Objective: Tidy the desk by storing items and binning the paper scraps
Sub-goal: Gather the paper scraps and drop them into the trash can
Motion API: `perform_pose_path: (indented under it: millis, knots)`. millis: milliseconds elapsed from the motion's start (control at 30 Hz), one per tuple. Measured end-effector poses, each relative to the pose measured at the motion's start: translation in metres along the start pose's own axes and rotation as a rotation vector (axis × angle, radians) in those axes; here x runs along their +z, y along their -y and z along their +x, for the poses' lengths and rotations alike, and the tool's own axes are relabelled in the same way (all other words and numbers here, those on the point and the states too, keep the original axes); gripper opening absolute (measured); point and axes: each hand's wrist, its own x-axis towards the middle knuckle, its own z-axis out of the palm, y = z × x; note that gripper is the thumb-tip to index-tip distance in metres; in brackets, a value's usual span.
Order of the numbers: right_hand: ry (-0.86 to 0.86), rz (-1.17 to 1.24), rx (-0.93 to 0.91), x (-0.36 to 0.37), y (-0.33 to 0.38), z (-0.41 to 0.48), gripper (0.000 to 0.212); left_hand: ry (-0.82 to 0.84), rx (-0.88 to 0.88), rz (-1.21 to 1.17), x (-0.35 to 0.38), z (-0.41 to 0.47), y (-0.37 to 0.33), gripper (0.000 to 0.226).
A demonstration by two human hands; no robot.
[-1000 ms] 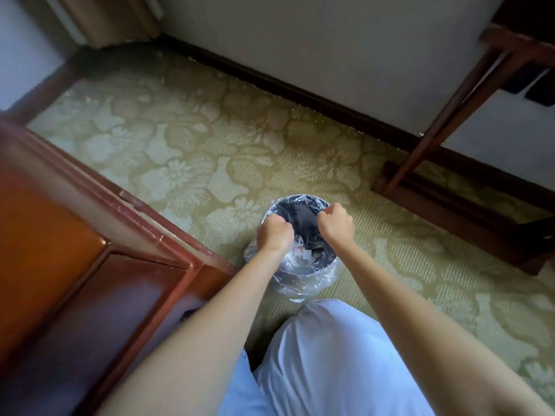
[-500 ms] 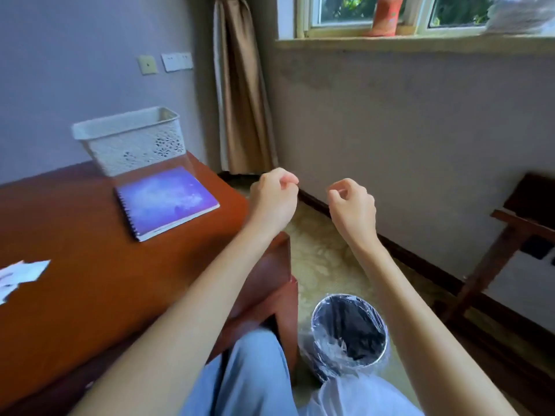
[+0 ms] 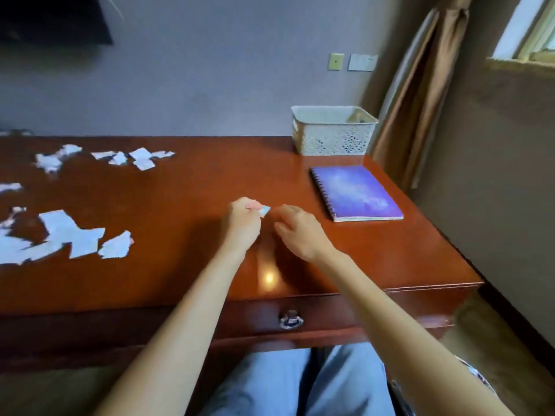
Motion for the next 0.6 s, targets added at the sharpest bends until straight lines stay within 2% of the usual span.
perform_pose_path:
  millis: [133,267,467,600]
  knots:
    - [0.189,-0.205,-0.008,0.034,0.025,0.037,0.055,-0.163,-0.090,0.116,-0.042,0.018,0.018,0.025]
    - [0.337,-0.335,0.032,0.053,0.038,0.060,0.056,-0.264,-0.164,0.205,-0.077,0.025,0.028,0.030]
    - [0.506,-0.221,-0.147,0.073,0.079,0.077,0.049,-0.362,-0.234,0.269,-0.113,0.025,0.030,0.029]
    - [0.547,-0.156,-0.258,0.091,0.112,0.079,0.047,-0.469,-0.227,0.327,-0.143,0.022,0.036,0.031]
